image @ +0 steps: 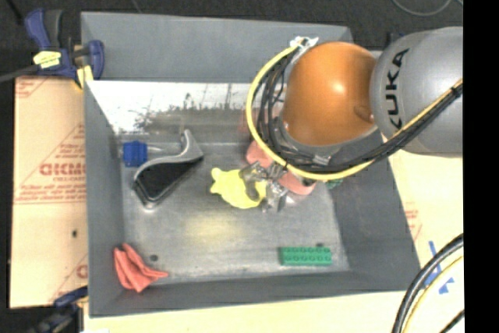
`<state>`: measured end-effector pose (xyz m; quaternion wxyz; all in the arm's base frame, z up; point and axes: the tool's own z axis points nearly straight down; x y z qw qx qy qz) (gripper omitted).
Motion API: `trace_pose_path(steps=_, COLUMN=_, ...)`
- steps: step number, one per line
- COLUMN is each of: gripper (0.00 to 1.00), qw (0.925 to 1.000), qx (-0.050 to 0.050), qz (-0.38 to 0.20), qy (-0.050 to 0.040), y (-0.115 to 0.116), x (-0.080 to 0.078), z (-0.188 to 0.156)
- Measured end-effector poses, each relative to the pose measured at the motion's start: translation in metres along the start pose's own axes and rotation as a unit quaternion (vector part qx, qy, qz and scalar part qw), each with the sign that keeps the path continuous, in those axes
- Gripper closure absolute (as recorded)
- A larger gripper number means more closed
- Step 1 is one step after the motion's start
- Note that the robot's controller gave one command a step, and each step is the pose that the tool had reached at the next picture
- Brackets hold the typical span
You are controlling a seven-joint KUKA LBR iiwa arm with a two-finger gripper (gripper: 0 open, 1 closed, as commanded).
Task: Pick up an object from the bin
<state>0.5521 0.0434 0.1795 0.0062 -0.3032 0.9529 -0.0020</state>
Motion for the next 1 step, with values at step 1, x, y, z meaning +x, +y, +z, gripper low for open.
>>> trace_pose_path(steps=1, gripper=1.0, qw=0.9999, qx=0.0, qz=0.014, qy=-0.0022, y=0.008, x=-0.0011, z=-0.0891)
